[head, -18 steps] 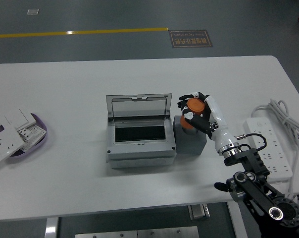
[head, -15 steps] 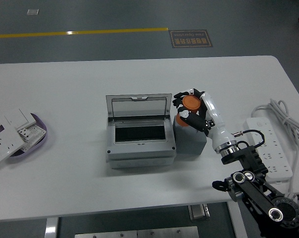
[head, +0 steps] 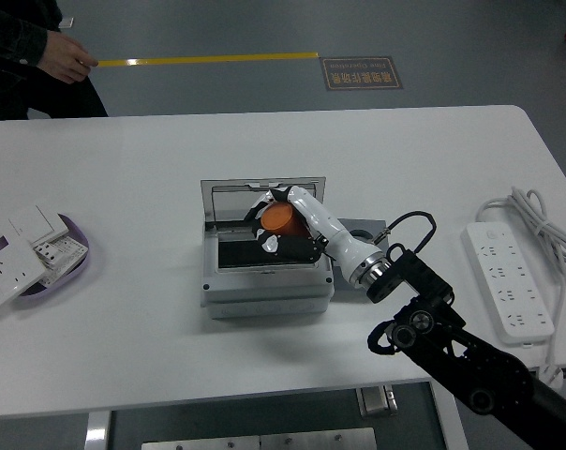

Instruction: Pick up the cylinder from the cube,place it in the box,flap close box

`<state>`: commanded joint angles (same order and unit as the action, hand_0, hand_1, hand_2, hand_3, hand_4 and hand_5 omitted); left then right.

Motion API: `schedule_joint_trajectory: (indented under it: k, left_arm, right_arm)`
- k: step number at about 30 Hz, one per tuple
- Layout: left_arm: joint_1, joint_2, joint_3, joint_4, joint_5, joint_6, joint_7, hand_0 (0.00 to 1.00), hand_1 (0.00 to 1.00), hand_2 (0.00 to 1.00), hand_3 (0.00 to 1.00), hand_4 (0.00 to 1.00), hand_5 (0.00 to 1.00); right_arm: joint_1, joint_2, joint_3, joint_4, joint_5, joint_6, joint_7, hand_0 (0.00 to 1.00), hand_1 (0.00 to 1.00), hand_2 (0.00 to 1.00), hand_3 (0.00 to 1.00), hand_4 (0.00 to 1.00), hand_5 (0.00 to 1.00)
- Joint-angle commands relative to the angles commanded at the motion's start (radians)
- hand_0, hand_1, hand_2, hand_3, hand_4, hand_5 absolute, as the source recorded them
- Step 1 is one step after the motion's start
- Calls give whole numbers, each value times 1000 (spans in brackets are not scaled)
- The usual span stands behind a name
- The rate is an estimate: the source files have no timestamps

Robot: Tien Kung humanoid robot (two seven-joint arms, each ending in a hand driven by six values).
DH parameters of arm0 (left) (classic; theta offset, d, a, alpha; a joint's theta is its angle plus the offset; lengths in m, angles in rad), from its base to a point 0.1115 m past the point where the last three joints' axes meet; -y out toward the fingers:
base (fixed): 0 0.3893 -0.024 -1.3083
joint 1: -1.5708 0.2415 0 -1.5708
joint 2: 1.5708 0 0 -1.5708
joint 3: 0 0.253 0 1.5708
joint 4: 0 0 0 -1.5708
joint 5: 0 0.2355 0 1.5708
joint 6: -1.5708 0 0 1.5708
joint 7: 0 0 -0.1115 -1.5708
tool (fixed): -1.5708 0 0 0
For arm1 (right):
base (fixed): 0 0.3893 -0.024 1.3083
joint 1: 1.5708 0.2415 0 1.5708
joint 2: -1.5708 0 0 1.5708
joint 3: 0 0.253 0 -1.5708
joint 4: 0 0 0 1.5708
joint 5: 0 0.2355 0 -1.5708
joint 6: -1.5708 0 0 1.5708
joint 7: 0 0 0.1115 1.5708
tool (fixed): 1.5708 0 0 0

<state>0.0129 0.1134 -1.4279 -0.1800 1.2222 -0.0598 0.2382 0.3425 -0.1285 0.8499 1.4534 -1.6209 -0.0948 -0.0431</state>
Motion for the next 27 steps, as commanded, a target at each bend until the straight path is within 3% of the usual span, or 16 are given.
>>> schedule_joint_trajectory:
  k: [7,15,16,21,22,27]
  left_arm:
    - [2,1,-3,0,3,0,3,636,660,578,660,714,306]
    - [1,3,-5,0,7,0,2,636,660,580,661,717,319]
    - [1,3,-5,0,7,0,2,636,660,581,661,716,323]
    - [0,4,-6,0,11,-1,1,636,660,581,661,716,323]
    - [0,4,-6,0,11,-1,1,636,660,581,661,717,325]
    - [1,6,-6,0,11,-1,2,636,660,581,661,717,325]
  right_arm:
    - [77,2,-39,-13,-153,65,-119,251,314,365,311,2,2]
    - [151,-17,-88,-41,-204,144,-177,257,310,364,329,2,2]
    - [158,-19,-93,-44,-207,147,-178,380,417,470,498,139,2]
    - [185,-26,-118,-58,-207,158,-180,380,417,470,498,139,2]
    - [189,-27,-121,-60,-205,161,-181,703,646,609,658,375,2]
    - [202,-32,-133,-67,-199,173,-190,703,646,609,658,375,2]
